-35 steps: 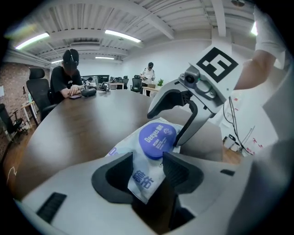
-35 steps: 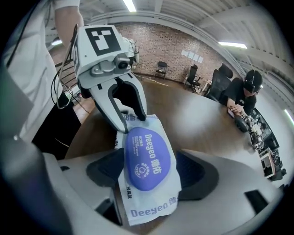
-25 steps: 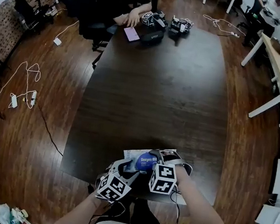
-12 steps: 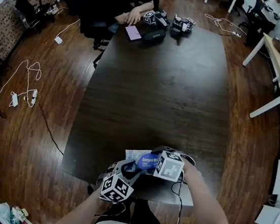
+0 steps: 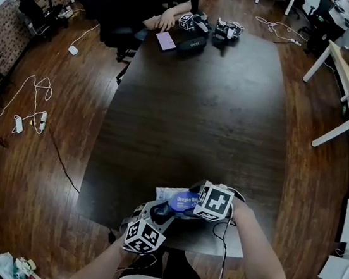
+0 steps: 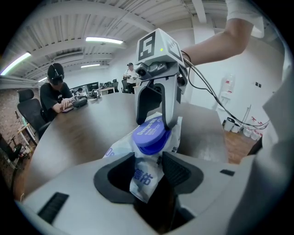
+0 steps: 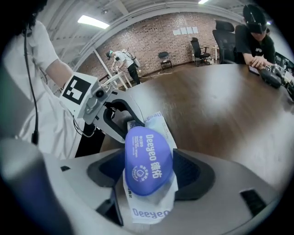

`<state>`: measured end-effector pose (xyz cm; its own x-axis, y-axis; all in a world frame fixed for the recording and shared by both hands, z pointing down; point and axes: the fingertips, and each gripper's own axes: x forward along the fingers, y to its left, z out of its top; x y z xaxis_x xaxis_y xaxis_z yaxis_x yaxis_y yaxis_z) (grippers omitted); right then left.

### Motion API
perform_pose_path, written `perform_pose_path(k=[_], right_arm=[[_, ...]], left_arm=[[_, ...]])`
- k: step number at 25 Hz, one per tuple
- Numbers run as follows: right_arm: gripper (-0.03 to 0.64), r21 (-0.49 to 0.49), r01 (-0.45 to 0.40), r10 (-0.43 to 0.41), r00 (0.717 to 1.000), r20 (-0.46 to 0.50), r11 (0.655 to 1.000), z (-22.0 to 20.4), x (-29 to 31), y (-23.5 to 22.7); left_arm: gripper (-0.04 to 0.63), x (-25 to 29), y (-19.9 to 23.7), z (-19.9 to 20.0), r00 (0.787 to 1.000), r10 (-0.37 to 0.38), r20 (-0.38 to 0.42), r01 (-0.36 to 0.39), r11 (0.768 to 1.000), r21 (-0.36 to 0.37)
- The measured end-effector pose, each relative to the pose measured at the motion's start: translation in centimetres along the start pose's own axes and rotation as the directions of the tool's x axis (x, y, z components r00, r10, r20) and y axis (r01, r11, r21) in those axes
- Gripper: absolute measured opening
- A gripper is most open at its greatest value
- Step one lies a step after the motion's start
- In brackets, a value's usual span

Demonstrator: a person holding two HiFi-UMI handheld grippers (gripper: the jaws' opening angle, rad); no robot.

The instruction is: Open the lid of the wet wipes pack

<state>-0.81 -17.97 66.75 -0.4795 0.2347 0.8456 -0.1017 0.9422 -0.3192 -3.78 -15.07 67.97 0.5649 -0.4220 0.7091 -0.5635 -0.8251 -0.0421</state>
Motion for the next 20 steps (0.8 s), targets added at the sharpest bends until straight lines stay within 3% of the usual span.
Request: perform_pose_path(k=[12, 20], right_arm=[[0.331, 0.006, 0.093, -0.093, 0.990, 0.105, 0.996, 1.5, -2.2, -0.7], [0.331, 0.118, 0.135, -0.161, 0.954, 0.253, 0.984, 3.0, -4.9, -3.1]], left_arm=[[0.189, -0.2, 0.0, 0.0, 1.000, 0.010, 0.015, -0.010, 0.999, -0.030], [0.189, -0.1, 0.0, 0.1, 1.000, 0.009, 0.022, -0.008, 0.999, -0.034]])
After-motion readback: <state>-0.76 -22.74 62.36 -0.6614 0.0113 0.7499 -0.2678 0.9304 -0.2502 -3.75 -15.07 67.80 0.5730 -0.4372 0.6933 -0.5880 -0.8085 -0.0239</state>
